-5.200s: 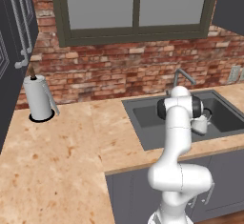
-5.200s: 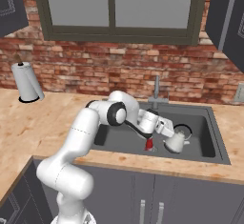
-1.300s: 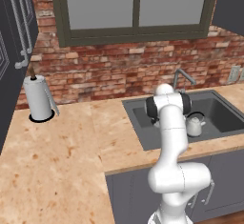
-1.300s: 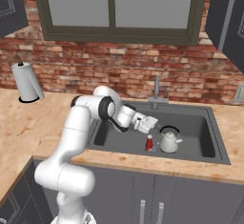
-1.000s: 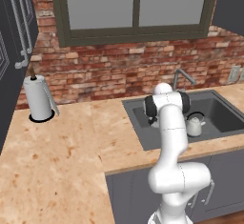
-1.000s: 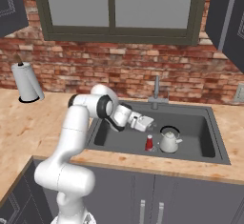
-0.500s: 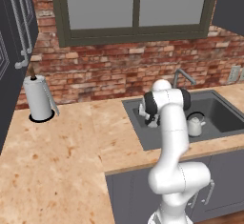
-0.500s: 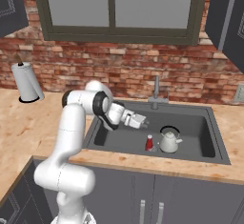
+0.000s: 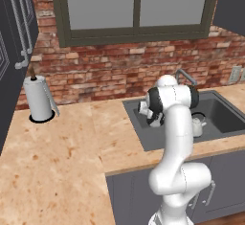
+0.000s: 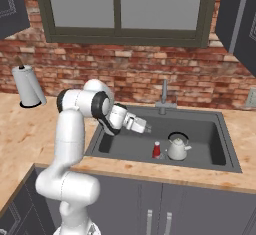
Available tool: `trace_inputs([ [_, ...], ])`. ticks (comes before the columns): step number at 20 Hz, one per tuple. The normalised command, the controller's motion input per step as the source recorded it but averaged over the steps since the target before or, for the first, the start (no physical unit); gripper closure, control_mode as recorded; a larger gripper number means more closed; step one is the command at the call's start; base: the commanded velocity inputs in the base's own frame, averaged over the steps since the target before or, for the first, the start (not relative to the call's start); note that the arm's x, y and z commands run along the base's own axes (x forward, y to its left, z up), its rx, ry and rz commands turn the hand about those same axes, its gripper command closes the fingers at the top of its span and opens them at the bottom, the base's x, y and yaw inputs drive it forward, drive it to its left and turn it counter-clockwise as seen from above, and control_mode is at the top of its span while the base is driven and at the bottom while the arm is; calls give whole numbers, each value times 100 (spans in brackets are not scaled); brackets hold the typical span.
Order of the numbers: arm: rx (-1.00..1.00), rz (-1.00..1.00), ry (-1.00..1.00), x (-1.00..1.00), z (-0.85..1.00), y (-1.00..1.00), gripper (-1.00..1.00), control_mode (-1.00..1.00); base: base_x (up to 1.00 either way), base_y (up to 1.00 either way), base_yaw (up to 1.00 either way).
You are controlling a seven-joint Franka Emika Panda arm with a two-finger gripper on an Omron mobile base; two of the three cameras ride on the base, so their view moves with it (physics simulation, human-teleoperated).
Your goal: Open the cabinet, pick the kettle from the cabinet, and place it in the sink.
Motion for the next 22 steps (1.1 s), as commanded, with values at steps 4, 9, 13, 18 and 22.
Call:
trace_inputs([
  [4, 21, 9, 2, -21, 37, 0, -100, -100, 0, 0, 0],
  [9, 21, 13, 8, -18, 42, 5, -100, -100, 0, 0, 0],
  [13, 20, 16, 16, -17, 43, 12, -100, -100, 0, 0, 0],
  [18, 17, 13, 13, -21, 40, 13, -100, -100, 0, 0, 0],
  [22, 14, 10, 5, -20, 40, 16, -100, -100, 0, 0, 0],
])
